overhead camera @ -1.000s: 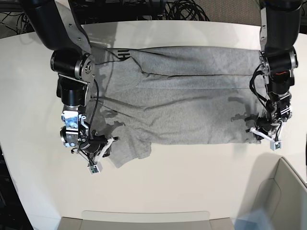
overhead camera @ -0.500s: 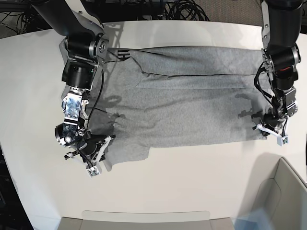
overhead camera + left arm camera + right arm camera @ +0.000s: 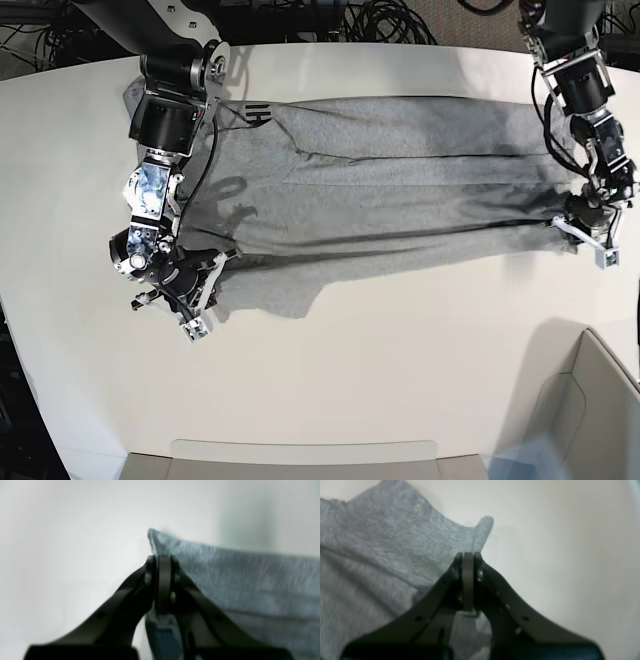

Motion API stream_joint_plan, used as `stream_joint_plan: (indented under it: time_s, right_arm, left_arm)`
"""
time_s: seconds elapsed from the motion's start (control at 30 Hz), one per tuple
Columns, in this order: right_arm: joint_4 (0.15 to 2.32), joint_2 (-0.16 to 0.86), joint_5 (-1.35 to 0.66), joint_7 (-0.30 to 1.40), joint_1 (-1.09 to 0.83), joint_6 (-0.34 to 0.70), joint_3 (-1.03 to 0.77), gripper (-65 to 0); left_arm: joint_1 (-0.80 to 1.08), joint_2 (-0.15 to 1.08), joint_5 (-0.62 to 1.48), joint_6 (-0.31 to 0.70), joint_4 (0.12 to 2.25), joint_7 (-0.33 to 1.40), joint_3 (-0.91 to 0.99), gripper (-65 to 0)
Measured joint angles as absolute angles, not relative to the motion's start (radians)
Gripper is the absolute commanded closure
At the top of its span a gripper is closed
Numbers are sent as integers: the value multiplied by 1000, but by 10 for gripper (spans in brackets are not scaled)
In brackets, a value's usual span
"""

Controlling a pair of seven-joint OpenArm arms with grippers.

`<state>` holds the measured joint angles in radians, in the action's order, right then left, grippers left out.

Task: Fold the T-shirt properly
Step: 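Lift the hem with both grippers and fold it over toward the collar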

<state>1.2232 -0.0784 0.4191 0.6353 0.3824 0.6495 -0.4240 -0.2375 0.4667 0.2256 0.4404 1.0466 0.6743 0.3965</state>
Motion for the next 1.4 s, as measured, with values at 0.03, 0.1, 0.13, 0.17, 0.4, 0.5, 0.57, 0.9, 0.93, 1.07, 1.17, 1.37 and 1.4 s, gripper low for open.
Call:
stream_joint_plan:
  time_s: [0.03,0.1,0.13,0.17,0.4,0.5,0.57,0.9,0.93,1.07,1.17,1.37,1.4]
  right_arm:
    - [1240,-80,419,663,377,655,-424,0]
    - [1272,-81,420,695,376,660,-426,0]
    - [1289,-80,420,699,373,660,-426,0]
    - [1311,-80,420,702,370,659,-426,0]
    - [1414,-104,417,719,316,659,-427,0]
    - [1462,-101,419,794,310,661,-426,0]
    - [1494,-97,416,820,310,660,-426,0]
    - [1634,-101,408,872,204,675,-423,0]
    - [1642,-100,408,895,199,682,-423,0]
    - [1697,-103,400,958,186,682,-428,0]
    - [1760,-103,397,966,162,682,-426,0]
    - [1813,-103,399,980,105,682,-425,0]
    - [1813,-103,400,980,98,682,-425,0]
  left_arm:
    - [-222,465,223,442,1098,696,398,0]
    - [-202,462,234,447,1165,704,399,0]
    - [-193,461,238,453,1188,707,400,0]
    - [-183,458,235,449,1209,715,400,0]
    - [-97,447,234,450,1359,802,412,0]
    - [-68,423,245,450,1447,835,474,0]
    - [-51,415,242,453,1486,861,492,0]
    - [31,416,239,450,1528,874,496,0]
    - [48,416,244,452,1532,870,496,0]
    - [112,413,239,454,1584,889,496,0]
    - [136,414,244,451,1617,881,496,0]
    - [193,400,239,453,1642,883,496,0]
    - [211,399,242,454,1662,887,496,0]
